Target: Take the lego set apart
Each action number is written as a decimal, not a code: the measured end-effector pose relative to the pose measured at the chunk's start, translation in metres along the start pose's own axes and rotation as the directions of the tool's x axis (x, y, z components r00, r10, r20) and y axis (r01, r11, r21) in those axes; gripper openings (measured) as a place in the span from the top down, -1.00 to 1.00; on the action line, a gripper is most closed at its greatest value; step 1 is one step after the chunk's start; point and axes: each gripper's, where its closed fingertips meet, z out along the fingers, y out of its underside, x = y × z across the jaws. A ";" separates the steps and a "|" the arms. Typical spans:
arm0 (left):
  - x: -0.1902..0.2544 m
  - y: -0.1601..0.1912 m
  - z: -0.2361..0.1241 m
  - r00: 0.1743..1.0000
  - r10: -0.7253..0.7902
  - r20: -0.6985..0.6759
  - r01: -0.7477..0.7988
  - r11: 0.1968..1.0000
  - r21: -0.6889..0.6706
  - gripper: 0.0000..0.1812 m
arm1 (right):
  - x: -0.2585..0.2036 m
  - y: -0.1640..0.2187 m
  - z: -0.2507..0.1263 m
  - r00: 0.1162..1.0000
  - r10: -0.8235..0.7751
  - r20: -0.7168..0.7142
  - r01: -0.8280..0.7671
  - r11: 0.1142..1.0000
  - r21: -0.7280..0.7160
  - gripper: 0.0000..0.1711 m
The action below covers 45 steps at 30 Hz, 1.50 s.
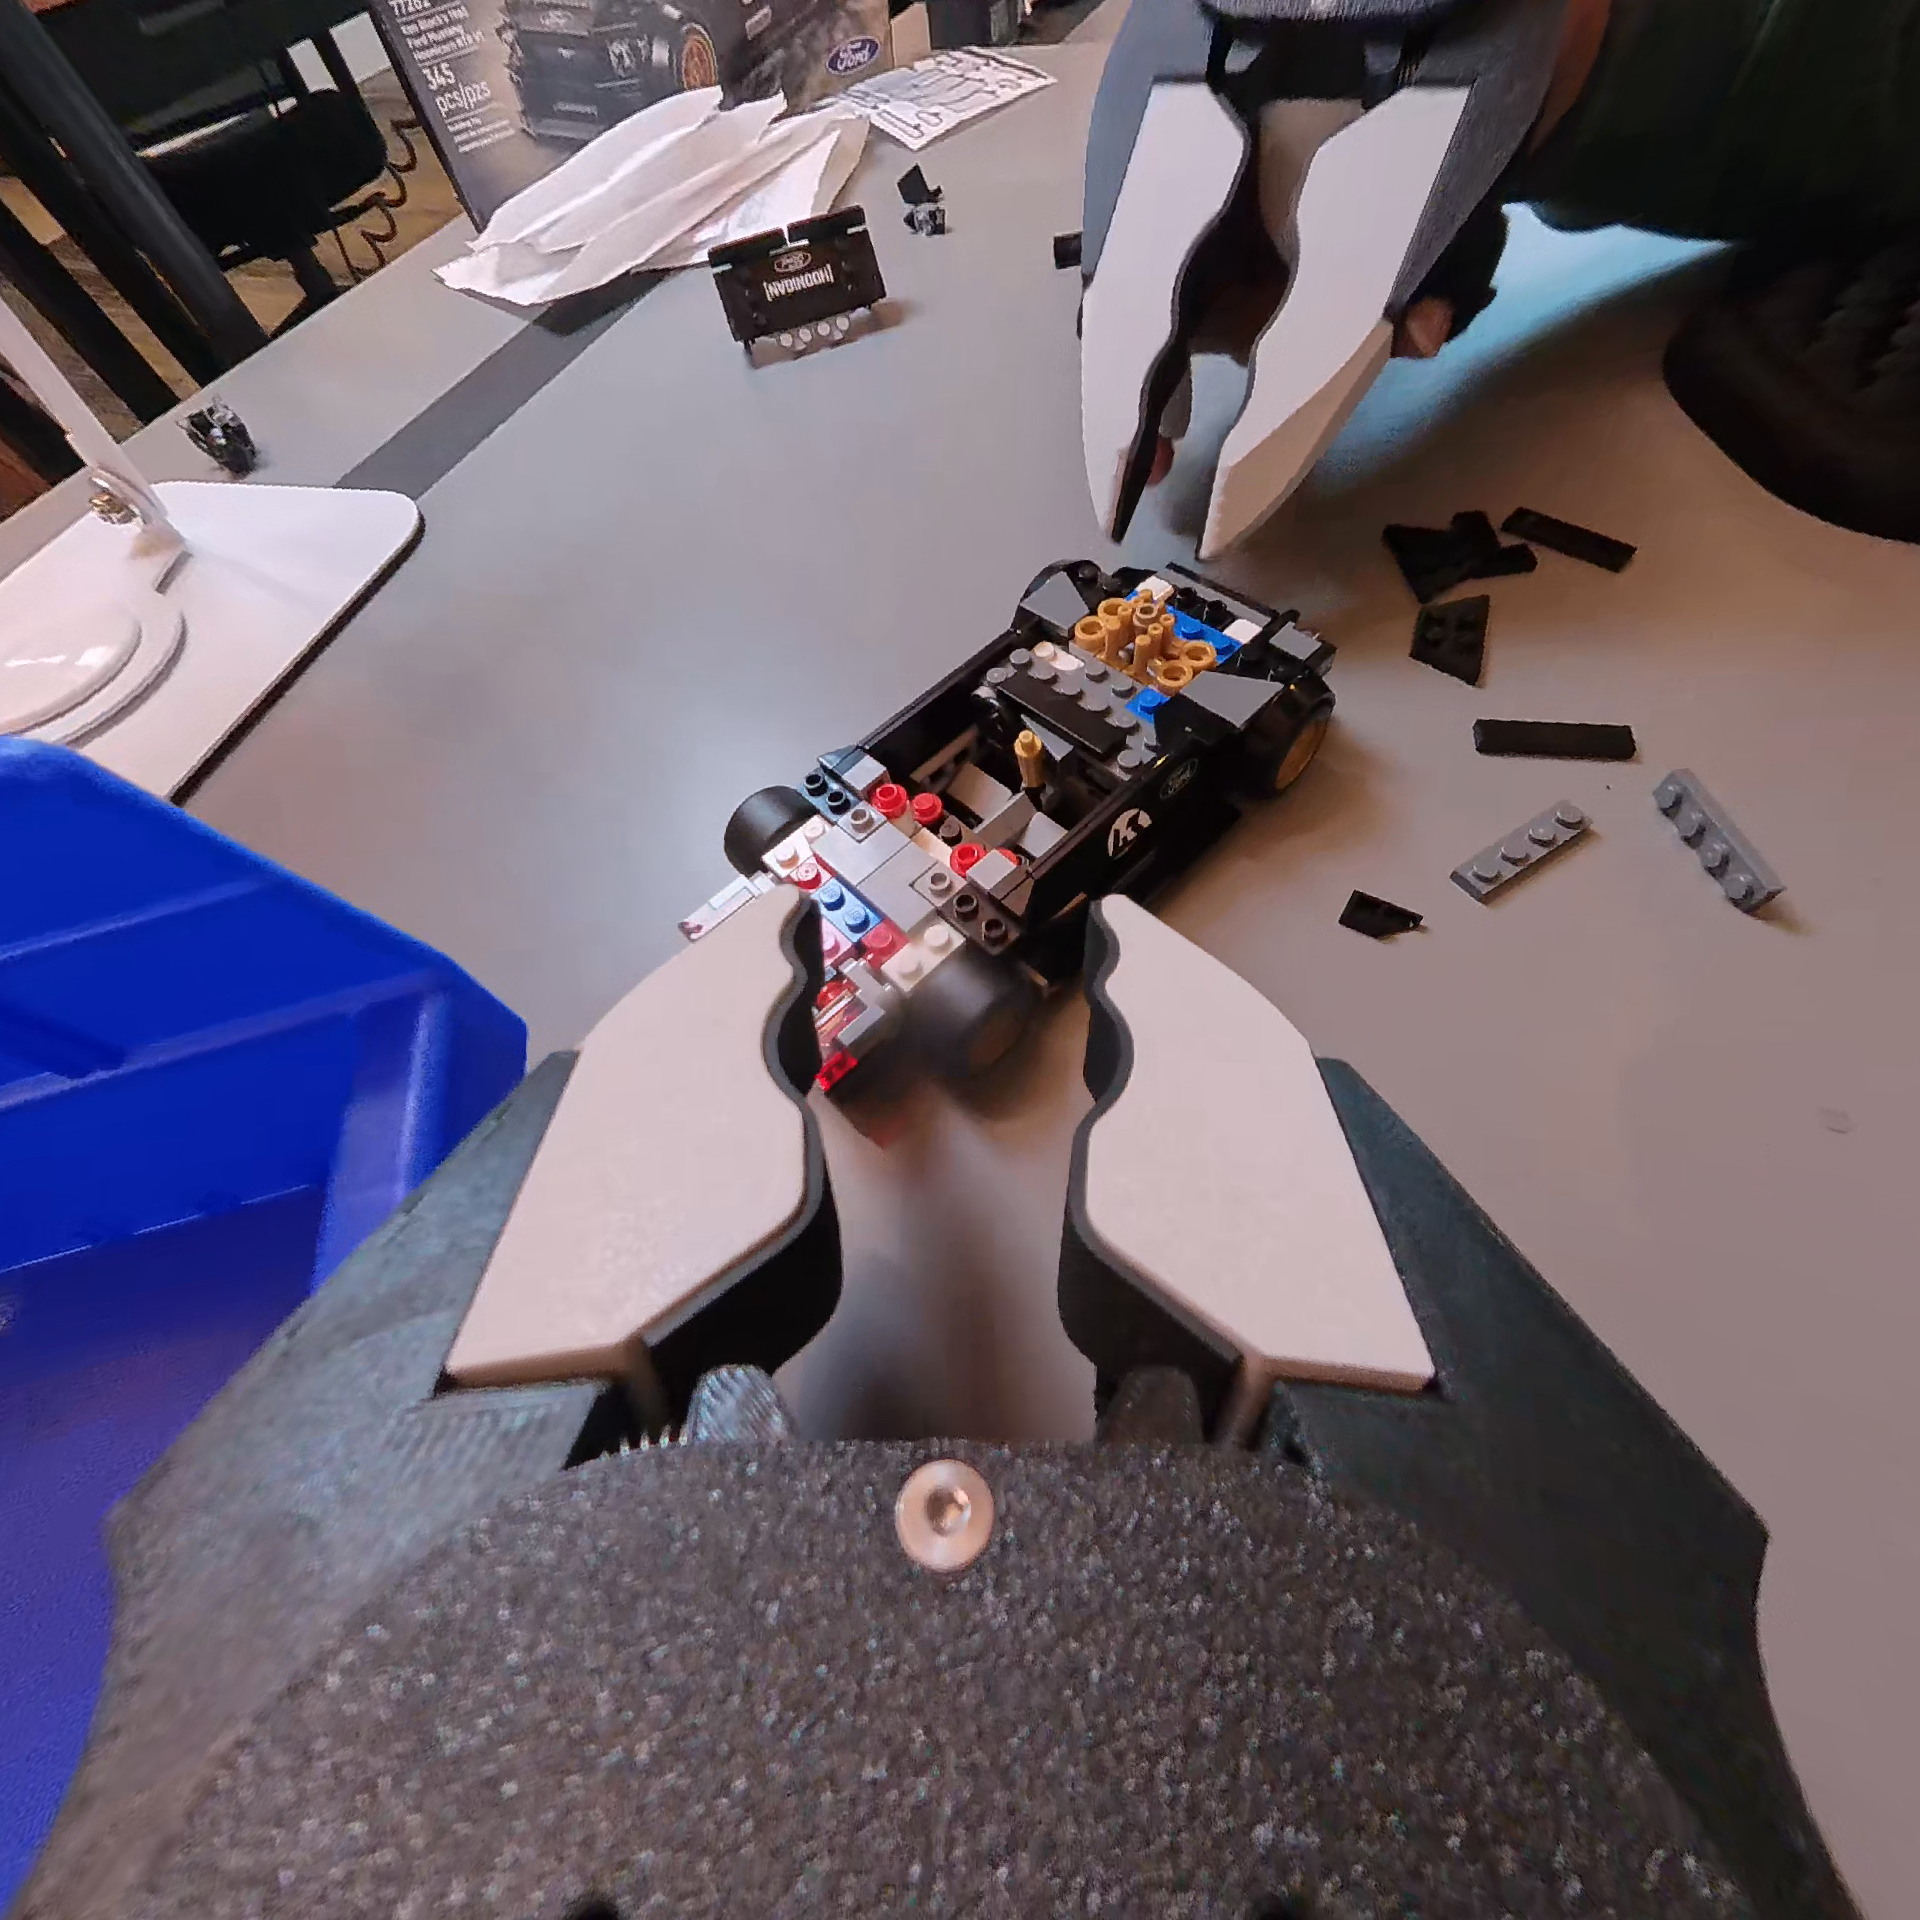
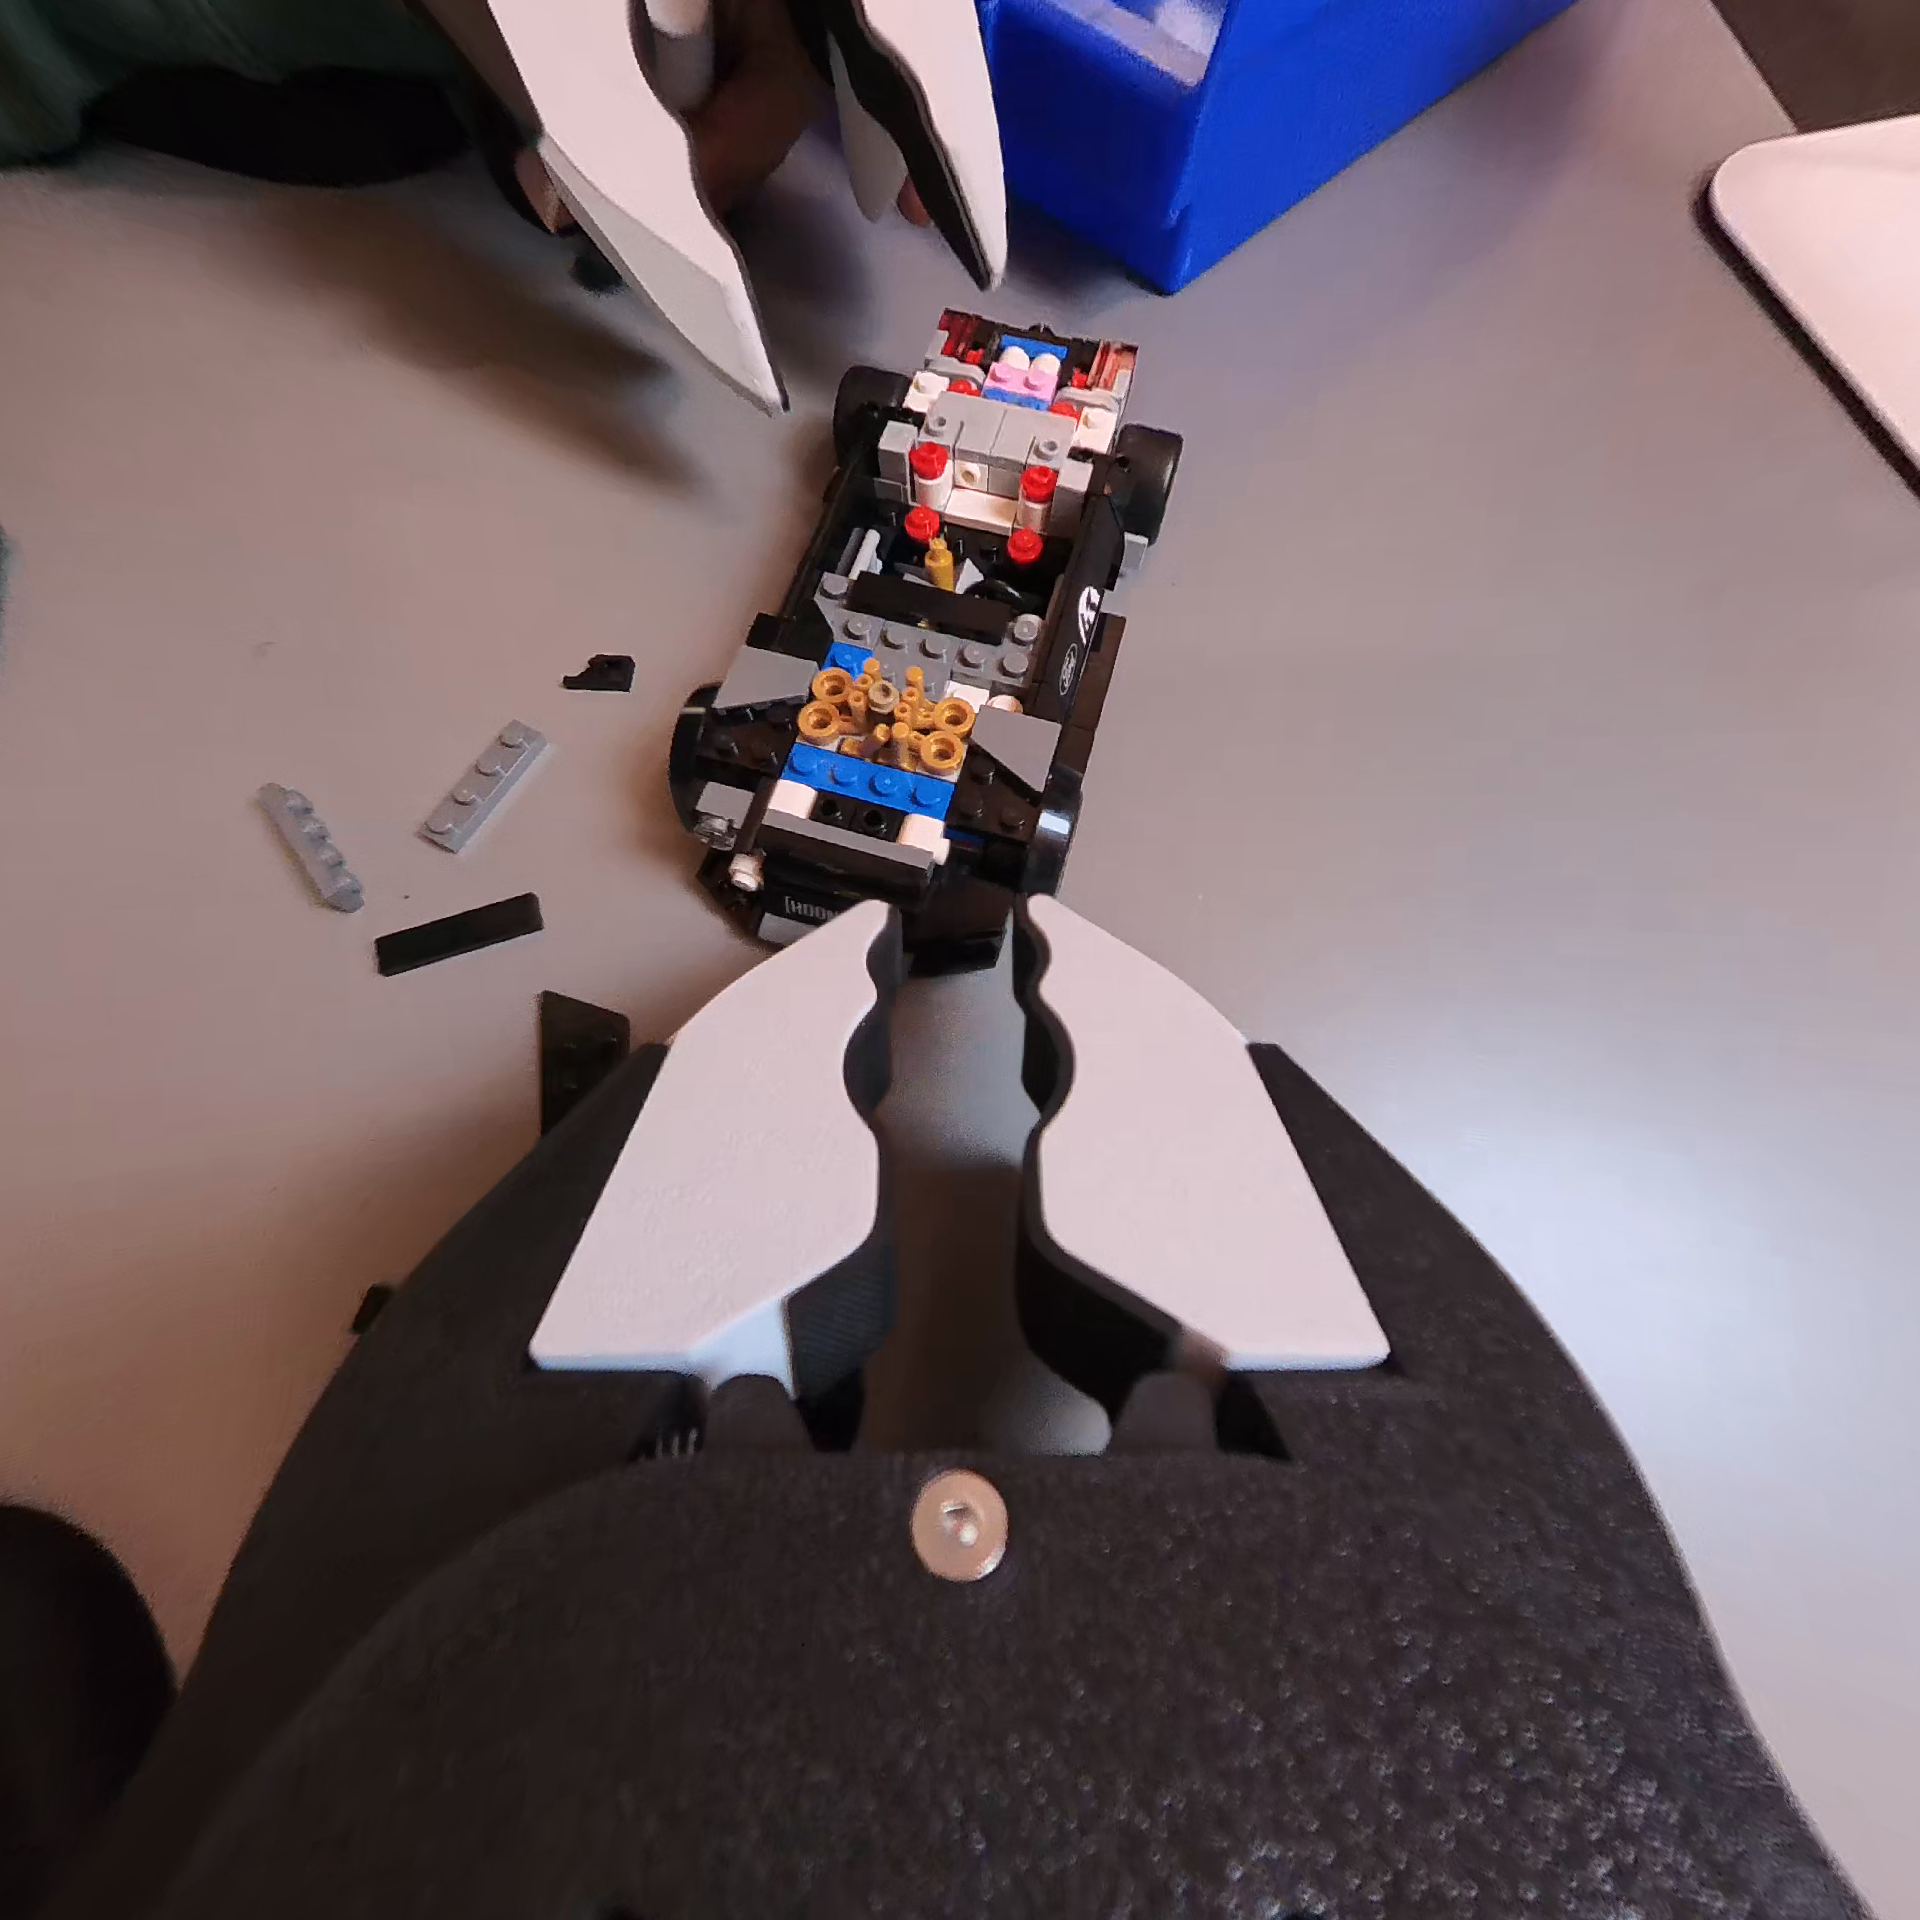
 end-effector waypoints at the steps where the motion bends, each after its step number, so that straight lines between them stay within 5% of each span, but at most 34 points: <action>1: 0.000 0.000 0.000 1.000 0.004 0.001 -0.004 1.000 -0.003 0.47 | 0.000 -0.001 -0.002 1.000 -0.004 -0.003 0.004 1.000 0.005 0.76; 17: -0.002 0.006 0.002 1.000 -0.003 0.011 0.004 0.999 -0.042 0.49 | -0.017 0.036 -0.042 0.991 -0.027 0.133 0.044 0.991 -0.125 0.74; 18: -0.002 0.006 0.002 1.000 -0.004 0.012 0.005 0.999 -0.040 0.49 | -0.019 0.037 -0.043 0.990 -0.031 0.140 0.049 0.990 -0.132 0.76; 19: -0.003 0.006 0.001 1.000 -0.004 0.014 0.005 0.999 -0.038 0.50 | -0.022 0.039 -0.045 0.987 -0.031 0.159 0.053 0.989 -0.139 1.00; 27: -0.003 0.005 0.001 1.000 -0.007 0.017 0.007 0.999 -0.032 0.52 | -0.017 0.024 -0.053 0.993 -0.054 0.101 0.060 0.996 -0.060 1.00; 29: -0.003 0.005 0.001 1.000 -0.006 0.018 0.007 0.999 -0.033 0.52 | -0.015 0.020 -0.053 0.995 -0.044 0.086 0.048 0.998 -0.042 0.76; 33: -0.004 0.006 0.001 1.000 -0.006 0.020 0.007 0.999 -0.041 0.52 | -0.018 0.015 -0.043 0.995 -0.063 0.072 0.065 0.998 -0.024 0.73; 40: -0.002 0.010 0.004 1.000 0.011 0.021 -0.009 0.998 -0.069 0.52 | -0.045 -0.020 -0.004 0.948 -0.314 -0.060 0.317 0.947 0.051 0.73; 45: 0.002 0.015 0.008 0.998 0.061 0.017 -0.059 0.992 -0.116 0.52 | -0.051 -0.018 0.015 0.850 -0.505 -0.149 0.504 0.862 -0.050 0.74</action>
